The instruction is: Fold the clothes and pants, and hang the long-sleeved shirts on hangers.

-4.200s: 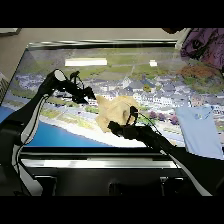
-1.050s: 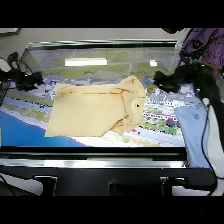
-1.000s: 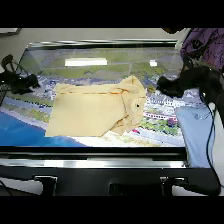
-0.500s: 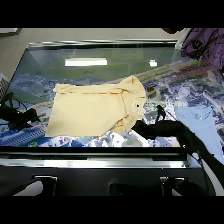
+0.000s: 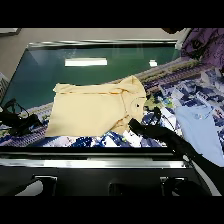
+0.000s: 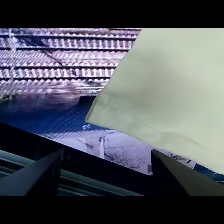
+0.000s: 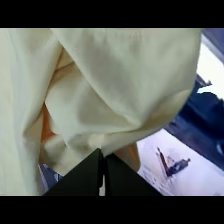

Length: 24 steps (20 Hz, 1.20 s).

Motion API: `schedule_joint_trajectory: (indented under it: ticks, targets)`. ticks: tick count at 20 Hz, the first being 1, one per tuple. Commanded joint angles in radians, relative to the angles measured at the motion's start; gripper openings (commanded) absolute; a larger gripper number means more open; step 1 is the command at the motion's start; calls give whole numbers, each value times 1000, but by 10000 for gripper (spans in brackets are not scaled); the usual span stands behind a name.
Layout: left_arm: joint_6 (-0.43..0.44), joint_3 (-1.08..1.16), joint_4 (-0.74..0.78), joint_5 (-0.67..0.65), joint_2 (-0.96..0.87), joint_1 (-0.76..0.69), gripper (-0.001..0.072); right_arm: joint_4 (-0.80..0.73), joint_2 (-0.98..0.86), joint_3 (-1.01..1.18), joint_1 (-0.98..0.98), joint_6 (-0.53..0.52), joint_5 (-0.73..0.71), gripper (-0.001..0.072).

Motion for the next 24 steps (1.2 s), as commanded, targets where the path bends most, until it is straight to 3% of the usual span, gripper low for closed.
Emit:
schedule_joint_trajectory:
  ticks: [1,4,6,10,16,17,18,21,24]
  targets:
    - [90,-65,-71,80,-6,61,625,-32,35,6,5,6,0,26]
    - [242,-170,-256,166,-7,174,625,-43,93,7,5,6,-61,26]
    - [300,-203,-317,182,-19,224,625,-46,125,7,5,6,-81,26]
    - [362,-207,-361,185,-63,212,612,-46,148,7,5,6,-107,26]
    - [367,-206,-393,222,-161,121,579,-77,176,37,5,7,-119,26]
    - [369,-206,-414,225,-164,114,335,-99,184,55,5,20,-121,26]
    - [380,-200,-449,225,-162,113,14,-135,190,76,5,47,-123,26]
    - [390,-121,-554,213,-133,110,13,-356,192,208,5,162,-148,25]
    - [367,100,-555,192,-55,95,12,-613,191,445,-47,241,-259,25]
